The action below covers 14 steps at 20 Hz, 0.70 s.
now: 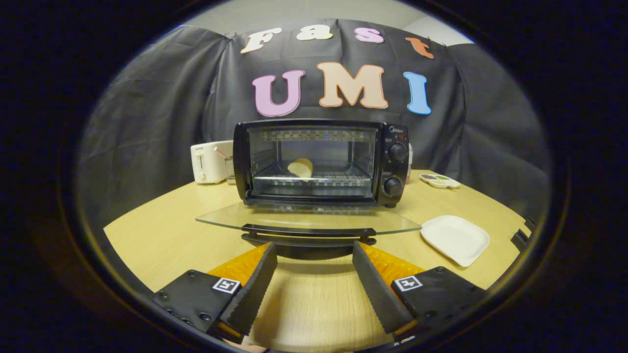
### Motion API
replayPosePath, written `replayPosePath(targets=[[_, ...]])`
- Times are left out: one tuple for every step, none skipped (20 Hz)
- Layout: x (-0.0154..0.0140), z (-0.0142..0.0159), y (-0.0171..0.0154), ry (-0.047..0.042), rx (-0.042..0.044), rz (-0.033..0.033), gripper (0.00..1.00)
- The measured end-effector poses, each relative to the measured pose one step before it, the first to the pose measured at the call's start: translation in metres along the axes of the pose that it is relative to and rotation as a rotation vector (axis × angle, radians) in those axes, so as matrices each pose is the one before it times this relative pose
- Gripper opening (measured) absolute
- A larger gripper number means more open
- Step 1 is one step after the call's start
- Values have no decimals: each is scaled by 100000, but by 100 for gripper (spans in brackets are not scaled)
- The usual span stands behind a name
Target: Open the toaster oven, put the food inside, and close the toaster oven door.
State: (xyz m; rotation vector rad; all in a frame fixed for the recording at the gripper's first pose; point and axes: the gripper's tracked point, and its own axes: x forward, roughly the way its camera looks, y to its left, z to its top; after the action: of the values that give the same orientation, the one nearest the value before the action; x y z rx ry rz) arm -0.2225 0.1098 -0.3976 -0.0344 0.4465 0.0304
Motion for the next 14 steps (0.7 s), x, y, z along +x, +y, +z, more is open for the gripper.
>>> replayPosePath(targets=[[134,805,42,-1724,652,573,98],[105,787,-45,-1166,431,122,98],[-93,1075,-70,-1847,230,371,98],[301,1023,51,-1930,-266,331,98],[658,577,-50,-612,-536,350,98],[856,388,-190,542,-534,-252,98],[734,408,-169,2,53,563,98],[784,683,-55,-679,892,455,98],[750,738,-205,-878,1153,314,98],[809,770,-121,-876,865,256,98],[710,648,-107,-795,498,225,98],[698,707,-59,-898,339,24,98],[664,618,-73,-1085,334,-9,98],[669,670,-85,-1084,59,-75,98]])
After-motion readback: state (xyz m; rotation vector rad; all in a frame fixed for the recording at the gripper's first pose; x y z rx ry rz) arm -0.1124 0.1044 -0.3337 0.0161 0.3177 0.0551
